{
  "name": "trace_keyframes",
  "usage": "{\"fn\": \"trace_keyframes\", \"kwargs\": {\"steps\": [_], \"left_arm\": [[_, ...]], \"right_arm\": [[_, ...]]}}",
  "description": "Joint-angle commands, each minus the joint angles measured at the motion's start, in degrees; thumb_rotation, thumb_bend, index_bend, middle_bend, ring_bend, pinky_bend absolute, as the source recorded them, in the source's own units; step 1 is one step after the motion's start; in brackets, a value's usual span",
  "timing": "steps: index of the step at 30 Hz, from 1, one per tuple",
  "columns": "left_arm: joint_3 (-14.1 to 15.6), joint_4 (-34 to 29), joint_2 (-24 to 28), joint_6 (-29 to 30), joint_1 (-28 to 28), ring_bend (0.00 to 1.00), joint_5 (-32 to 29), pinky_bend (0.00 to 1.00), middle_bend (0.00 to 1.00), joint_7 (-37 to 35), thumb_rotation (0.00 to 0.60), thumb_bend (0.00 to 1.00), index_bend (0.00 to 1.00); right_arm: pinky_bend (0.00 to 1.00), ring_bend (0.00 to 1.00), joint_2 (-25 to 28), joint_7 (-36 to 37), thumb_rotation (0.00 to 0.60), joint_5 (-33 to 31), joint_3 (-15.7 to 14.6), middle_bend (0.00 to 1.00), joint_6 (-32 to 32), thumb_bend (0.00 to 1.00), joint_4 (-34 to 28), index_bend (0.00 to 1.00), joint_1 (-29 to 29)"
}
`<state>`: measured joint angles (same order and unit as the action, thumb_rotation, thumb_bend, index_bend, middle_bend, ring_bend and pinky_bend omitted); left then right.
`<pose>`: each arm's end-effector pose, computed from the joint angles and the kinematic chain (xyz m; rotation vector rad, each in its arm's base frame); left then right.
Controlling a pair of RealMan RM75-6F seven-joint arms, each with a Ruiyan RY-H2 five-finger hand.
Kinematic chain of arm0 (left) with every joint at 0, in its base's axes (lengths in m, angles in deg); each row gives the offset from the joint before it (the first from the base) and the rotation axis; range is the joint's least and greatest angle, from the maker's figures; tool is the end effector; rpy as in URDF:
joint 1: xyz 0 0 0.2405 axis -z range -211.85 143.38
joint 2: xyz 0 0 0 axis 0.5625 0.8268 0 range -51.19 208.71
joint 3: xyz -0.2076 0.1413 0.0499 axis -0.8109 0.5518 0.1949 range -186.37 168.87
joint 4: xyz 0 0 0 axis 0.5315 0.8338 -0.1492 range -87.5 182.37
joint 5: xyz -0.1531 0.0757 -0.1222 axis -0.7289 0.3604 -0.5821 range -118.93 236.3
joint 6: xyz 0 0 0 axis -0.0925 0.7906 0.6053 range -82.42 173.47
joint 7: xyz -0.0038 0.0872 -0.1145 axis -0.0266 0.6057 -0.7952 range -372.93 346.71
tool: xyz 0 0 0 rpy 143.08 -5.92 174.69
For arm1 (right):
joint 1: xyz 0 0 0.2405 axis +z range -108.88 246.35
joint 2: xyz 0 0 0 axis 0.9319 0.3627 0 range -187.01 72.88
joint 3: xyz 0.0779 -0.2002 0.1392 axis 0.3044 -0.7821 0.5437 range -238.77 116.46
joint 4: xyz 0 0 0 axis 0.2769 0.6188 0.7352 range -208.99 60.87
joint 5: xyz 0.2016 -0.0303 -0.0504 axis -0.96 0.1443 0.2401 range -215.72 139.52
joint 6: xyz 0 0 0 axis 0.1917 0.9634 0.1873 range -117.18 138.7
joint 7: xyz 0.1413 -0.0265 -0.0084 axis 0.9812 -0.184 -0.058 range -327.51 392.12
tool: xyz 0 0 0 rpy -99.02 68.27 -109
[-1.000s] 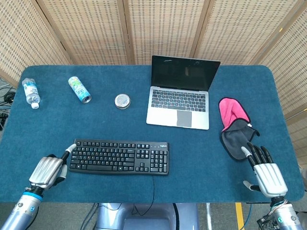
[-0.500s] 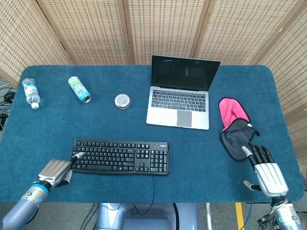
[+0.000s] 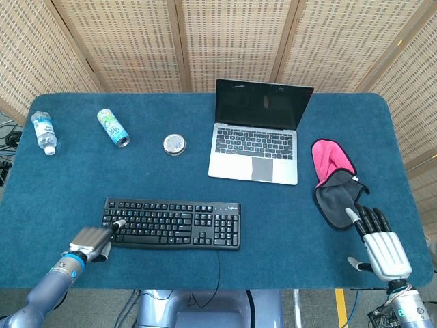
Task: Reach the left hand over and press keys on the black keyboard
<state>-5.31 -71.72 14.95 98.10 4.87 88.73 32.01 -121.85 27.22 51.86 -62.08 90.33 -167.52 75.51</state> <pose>-0.2197 0.2284 0.0487 -1.9221 -1.2660 -0.1780 -0.3016 -0.1746 0.1283 1.5809 -0.9191 0.8193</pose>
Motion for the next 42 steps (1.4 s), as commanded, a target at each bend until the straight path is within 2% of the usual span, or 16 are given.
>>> {"fn": "trace_keyframes", "kwargs": {"steps": [1, 8, 28, 42], "left_arm": [[1.1, 0.4, -1.2, 0.9, 1.6, 0.64, -1.8, 0.38, 0.68, 0.9, 0.600, 0.78, 0.00], [2.2, 0.3, -2.6, 1.9, 3.9, 0.64, -3.4, 0.38, 0.68, 0.4, 0.600, 0.78, 0.00], [4.7, 0.3, -4.2, 3.9, 5.7, 0.64, -1.8, 0.38, 0.68, -2.4, 0.600, 0.78, 0.00], [6.2, 0.4, -4.9, 4.4, 7.9, 0.64, -4.2, 0.38, 0.68, -2.3, 0.600, 0.79, 0.00]], "right_arm": [[0.00, 0.00, 0.0, 0.1, 0.600, 0.0, 0.0, 0.00, -0.1, 0.03, 0.0, 0.00, 0.0], [0.00, 0.00, 0.1, 0.2, 0.600, 0.1, 0.0, 0.00, 0.1, 0.03, 0.0, 0.00, 0.0], [0.00, 0.00, 0.0, 0.2, 0.600, 0.3, -0.1, 0.00, 0.1, 0.03, 0.0, 0.00, 0.0], [0.00, 0.00, 0.0, 0.5, 0.600, 0.5, -0.1, 0.00, 0.4, 0.03, 0.1, 0.00, -0.1]]}}
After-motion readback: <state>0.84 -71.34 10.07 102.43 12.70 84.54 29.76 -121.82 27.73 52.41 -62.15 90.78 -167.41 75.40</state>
